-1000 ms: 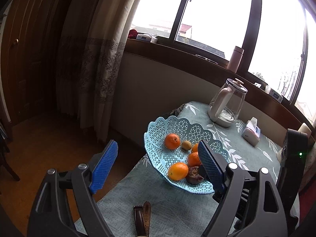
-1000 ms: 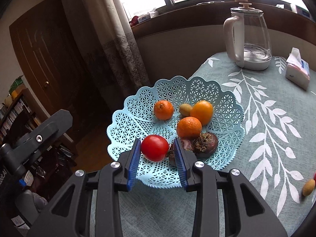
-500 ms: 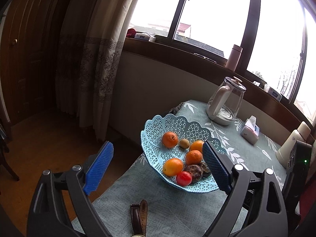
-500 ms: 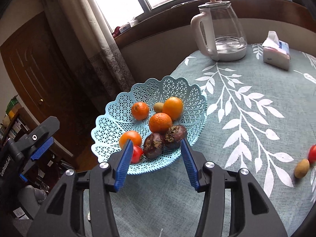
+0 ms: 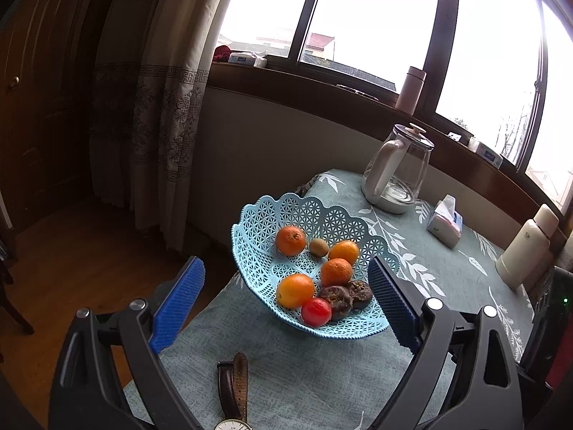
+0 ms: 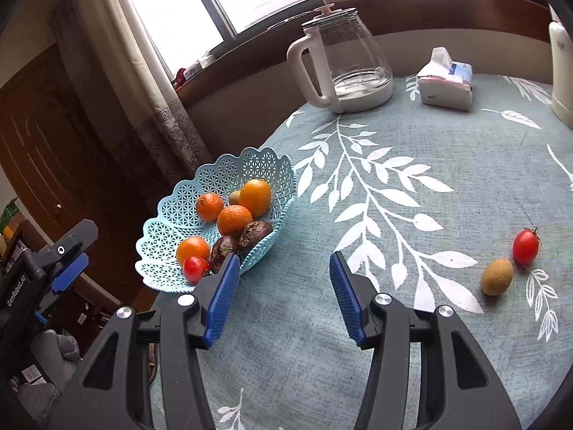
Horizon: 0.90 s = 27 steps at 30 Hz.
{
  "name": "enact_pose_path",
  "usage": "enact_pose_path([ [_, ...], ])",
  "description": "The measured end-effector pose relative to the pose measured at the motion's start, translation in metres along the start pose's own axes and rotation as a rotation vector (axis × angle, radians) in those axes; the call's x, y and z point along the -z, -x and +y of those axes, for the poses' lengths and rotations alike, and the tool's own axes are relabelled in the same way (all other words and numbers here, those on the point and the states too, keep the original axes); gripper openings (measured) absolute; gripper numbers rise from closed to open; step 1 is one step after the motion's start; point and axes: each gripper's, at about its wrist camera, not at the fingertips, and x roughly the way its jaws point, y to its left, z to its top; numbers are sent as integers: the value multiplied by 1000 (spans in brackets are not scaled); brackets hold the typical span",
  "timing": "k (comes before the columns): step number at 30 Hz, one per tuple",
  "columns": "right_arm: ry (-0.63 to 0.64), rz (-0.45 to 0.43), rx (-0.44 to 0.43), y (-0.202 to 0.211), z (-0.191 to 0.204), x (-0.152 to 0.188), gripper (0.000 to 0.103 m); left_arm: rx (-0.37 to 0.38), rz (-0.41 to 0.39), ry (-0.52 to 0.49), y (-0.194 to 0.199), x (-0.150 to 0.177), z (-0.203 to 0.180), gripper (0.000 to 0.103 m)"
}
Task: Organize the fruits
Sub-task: 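Move the open right tool to the last cherry tomato and close on it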
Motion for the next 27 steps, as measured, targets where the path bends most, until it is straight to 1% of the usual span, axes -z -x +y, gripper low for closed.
enact_pose_path([
  [8,-30,-6,59,12,-29,4,53,28,21,-33,-4,6,-13,95],
  [20,-111,-35,183,35,-92,5,53,79,72,-117,-11,22,-41,97],
  [27,-166,-39,283,44,-130,2,53,102,103,-156,-15,34,-55,97],
])
